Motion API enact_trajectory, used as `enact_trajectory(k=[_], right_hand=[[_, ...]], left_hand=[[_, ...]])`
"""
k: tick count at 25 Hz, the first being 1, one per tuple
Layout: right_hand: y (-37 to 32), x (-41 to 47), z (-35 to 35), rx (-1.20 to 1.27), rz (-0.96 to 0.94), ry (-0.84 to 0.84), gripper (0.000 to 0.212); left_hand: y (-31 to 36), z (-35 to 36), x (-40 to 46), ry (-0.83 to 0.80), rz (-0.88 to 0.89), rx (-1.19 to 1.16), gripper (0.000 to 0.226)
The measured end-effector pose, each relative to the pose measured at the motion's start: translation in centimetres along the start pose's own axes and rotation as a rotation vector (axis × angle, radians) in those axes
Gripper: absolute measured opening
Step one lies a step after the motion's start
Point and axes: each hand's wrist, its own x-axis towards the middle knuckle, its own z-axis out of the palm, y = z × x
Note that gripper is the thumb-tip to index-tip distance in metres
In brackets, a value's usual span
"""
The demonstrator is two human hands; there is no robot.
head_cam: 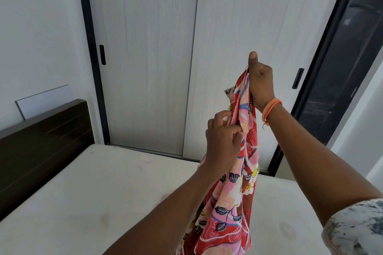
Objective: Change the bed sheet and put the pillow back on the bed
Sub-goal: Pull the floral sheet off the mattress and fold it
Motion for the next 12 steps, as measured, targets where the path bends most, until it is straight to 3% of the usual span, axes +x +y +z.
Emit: enact_trajectory(k=[7,12], right_hand=[[0.1,0.5,-0.1,-0.006,0.006,0.008,0.073],[-0.4,0.4,-0.6,-0.078,-0.039,0.063,0.062]], left_hand=[[-0.2,-0.6,0.1,-0.030,-0.009,-0.195,0.023],[-0.2,-2.2,-0.2,-0.028,-0.225,-0.495,0.021]])
